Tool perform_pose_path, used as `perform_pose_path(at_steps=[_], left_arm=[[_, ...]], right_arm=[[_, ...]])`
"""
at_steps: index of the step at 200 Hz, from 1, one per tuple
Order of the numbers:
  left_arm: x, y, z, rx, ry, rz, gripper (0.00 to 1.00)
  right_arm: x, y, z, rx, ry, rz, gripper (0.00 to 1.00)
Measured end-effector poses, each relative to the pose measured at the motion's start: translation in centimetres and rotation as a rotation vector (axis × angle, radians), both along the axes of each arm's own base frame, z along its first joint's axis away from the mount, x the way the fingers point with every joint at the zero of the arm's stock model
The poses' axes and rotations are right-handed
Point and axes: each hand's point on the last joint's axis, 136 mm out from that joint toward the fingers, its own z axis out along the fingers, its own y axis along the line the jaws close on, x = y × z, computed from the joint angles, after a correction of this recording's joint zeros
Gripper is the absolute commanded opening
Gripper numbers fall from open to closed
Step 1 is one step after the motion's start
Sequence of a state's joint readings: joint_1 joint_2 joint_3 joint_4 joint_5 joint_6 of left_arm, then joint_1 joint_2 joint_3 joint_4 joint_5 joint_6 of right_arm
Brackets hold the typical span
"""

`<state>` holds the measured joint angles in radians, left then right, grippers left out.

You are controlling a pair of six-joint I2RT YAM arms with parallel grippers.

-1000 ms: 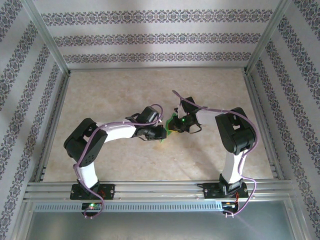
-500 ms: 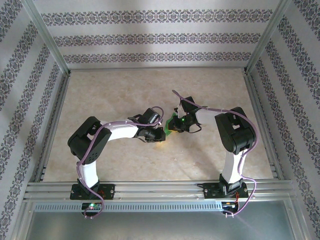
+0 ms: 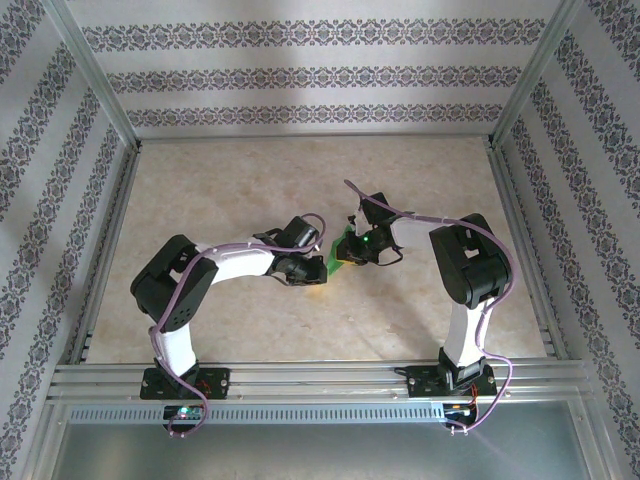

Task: Fold a paper plane with a square sheet of paper (pick it up from the middle)
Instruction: Fold the wing for the fifth time at the center of the table.

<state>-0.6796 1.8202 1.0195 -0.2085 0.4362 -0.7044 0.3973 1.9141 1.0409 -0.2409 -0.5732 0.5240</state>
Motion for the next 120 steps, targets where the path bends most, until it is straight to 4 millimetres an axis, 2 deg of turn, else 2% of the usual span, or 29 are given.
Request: perform_pose_path(at_steps=[32, 76, 94, 120], left_arm=[[-0.1, 0.0, 0.7, -0.003, -0.01, -0.01, 0.14], [2.0, -2.0, 3.2, -0.083, -0.079, -0.007, 0.11], [2.4, -2.3, 2.7, -0.087, -0.079, 0.0, 0.09], [2.3, -2.2, 0.9, -0.062, -0.045, 0.005, 0.07]], right_arm=[[0.0, 0.0, 0.0, 0.0, 0.0, 0.0, 0.18], [0.0, 0.0, 0.0, 0.0, 0.0, 0.0, 0.18], [0.0, 0.1, 0.0, 0.0, 0.0, 0.002, 0.18], [0.0, 0.1, 0.0, -0.005, -0.002, 0.002, 0.18]])
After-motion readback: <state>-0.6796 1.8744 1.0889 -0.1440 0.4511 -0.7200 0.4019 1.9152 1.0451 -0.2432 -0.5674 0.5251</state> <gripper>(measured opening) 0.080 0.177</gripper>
